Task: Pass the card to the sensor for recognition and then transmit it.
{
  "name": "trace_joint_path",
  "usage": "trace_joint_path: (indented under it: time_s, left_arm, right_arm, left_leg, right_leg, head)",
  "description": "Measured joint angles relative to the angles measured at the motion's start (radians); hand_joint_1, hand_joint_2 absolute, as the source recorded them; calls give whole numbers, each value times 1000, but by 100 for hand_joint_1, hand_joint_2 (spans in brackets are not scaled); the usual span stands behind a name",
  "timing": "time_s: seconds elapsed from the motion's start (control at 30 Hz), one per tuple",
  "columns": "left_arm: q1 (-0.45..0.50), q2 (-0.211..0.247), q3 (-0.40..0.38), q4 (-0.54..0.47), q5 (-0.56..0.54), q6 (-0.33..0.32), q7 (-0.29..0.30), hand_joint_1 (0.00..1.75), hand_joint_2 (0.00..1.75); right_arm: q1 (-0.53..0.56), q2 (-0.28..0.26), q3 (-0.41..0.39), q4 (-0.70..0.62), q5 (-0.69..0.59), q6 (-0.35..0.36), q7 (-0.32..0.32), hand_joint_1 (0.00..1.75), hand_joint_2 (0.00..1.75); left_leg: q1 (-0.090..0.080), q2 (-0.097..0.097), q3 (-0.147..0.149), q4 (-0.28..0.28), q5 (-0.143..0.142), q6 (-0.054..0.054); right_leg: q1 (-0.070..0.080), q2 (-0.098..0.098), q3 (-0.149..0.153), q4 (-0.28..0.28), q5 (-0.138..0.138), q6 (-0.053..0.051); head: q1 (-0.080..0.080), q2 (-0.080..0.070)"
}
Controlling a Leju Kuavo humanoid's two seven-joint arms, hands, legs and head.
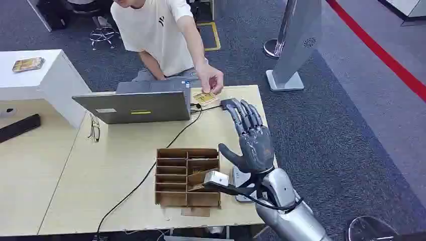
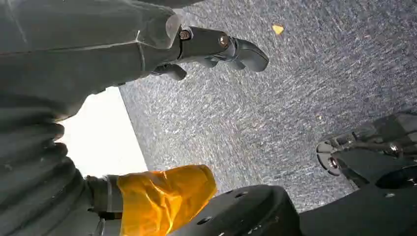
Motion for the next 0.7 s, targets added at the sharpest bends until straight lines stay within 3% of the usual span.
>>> trace_joint_path:
  time_s: [0.2, 0.47, 0.6, 0.63, 0.7]
  left_arm:
    - [-7, 0, -13, 0, -15, -10, 15, 0, 175]
    - [-18, -1, -26, 0, -23, -15, 21, 0, 175]
    - [-19, -1, -30, 0, -24, -14, 24, 0, 175]
    - [-20, -1, -31, 0, -24, -14, 26, 0, 175]
    - [-20, -1, -31, 0, -23, -14, 28, 0, 175]
  right_arm:
    - [-61, 16, -3, 52, 82, -48, 30, 0, 175]
    - [-123, 40, -8, 97, 117, -54, 47, 3, 175]
    - [-135, 48, -8, 116, 117, -55, 53, 61, 175]
    - [-137, 49, -8, 121, 117, -55, 53, 126, 175]
    - [-140, 52, -9, 129, 117, -55, 53, 140, 175]
  left_leg:
    - [0, 0, 0, 0, 0, 0]
    - [0, 0, 0, 0, 1, 0]
    - [0, 0, 0, 0, 1, 0]
    - [0, 0, 0, 0, 1, 0]
    - [0, 0, 0, 0, 1, 0]
  right_leg:
    - [0, 0, 0, 0, 0, 0]
    - [0, 0, 0, 0, 0, 0]
    - [0, 0, 0, 0, 0, 0]
    - [0, 0, 0, 0, 0, 0]
    - [0, 0, 0, 0, 0, 0]
  head:
    - [0, 0]
    - [0, 0]
    - [0, 0]
    - [0, 0]
    - [0, 0]
